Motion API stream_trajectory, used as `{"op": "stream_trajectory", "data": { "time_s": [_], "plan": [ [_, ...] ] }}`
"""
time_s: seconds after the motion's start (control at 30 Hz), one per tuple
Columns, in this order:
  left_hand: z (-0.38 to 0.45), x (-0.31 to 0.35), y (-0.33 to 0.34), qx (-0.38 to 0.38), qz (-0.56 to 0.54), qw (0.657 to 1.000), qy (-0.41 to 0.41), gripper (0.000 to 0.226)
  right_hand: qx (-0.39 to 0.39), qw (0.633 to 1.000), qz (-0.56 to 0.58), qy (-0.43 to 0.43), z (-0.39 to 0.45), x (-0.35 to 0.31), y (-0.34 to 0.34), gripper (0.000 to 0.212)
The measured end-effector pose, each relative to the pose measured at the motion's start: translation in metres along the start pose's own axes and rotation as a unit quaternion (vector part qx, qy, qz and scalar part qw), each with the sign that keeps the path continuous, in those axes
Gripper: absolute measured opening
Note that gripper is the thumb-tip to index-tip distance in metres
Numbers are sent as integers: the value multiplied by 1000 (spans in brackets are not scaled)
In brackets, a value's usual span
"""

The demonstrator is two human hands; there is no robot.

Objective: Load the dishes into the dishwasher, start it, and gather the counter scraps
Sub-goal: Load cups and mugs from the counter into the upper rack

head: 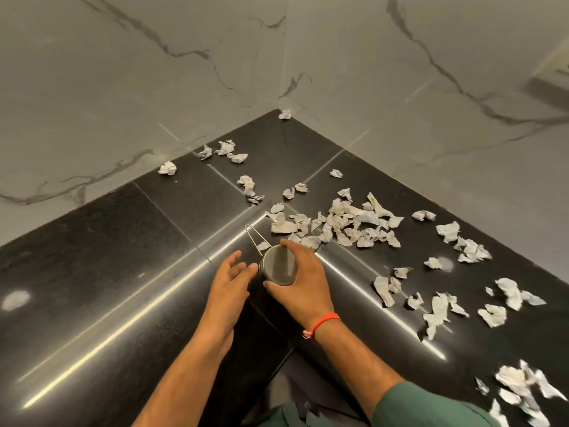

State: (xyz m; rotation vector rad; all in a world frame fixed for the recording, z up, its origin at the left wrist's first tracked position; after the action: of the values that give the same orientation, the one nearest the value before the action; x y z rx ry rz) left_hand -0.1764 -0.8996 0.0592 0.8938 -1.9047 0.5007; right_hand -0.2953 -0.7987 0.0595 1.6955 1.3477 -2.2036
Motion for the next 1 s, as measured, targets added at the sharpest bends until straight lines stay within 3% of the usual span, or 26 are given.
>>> {"op": "stream_trajectory", "data": {
  "time_s": [0.17,0.4,1.0],
  "plan": [
    [2,8,53,-113,38,993,0,38,94,994,29,37,-20,13,-37,81],
    [-18,7,126,-212,68,975,4,34,198,976,13,91,-58,40,-89,81],
    [-146,-47,287,-370,171,913,33,30,369,912,21,176,-209,130,-210,73]
  ]
}}
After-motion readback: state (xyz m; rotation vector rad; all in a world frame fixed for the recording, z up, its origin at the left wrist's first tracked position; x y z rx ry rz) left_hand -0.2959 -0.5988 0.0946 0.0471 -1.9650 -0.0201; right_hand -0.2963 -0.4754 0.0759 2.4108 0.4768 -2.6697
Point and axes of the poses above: each hand's wrist, its own z-axis towards the middle knuckle, its own y-axis out of the palm, x = y × z, the point moved 3 cm from there along z, towards the middle knuckle, and after that the axes turned 3 degrees about z, right-handed, at the moved point
